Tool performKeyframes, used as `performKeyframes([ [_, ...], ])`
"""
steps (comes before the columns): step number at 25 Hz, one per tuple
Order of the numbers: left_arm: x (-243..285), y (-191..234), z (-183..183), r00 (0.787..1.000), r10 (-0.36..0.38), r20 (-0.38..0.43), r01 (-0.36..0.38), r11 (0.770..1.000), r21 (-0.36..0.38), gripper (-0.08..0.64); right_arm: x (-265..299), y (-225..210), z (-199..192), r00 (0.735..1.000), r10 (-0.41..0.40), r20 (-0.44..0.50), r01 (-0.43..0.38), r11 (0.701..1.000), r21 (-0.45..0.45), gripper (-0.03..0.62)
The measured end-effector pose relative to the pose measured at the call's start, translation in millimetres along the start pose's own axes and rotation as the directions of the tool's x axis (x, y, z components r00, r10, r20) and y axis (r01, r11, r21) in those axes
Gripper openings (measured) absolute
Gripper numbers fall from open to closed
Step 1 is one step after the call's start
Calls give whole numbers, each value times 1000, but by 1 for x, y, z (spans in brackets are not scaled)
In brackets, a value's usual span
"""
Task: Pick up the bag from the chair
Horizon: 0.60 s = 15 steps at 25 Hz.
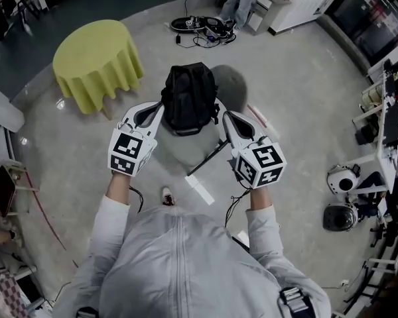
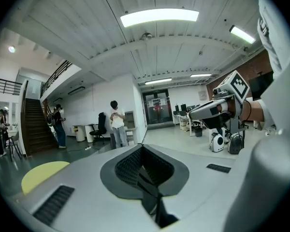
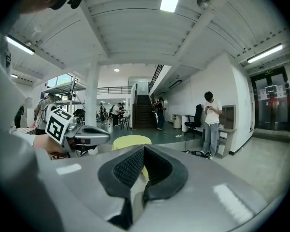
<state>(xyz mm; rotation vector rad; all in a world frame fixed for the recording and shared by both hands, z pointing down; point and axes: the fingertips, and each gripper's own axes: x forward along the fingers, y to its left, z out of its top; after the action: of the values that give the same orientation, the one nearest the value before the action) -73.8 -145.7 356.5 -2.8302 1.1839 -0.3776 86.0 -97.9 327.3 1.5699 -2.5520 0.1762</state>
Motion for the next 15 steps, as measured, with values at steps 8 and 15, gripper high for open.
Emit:
performKeyframes([
  [8, 50, 45, -17, 999, -23, -29, 22, 999, -34, 6, 50, -41, -5, 993, -114, -19, 113, 993, -20, 9],
  [15, 100, 64, -35, 997, -61, -44, 56, 993, -106, 6, 89, -84, -22, 991, -109, -72, 110, 994, 16, 11],
])
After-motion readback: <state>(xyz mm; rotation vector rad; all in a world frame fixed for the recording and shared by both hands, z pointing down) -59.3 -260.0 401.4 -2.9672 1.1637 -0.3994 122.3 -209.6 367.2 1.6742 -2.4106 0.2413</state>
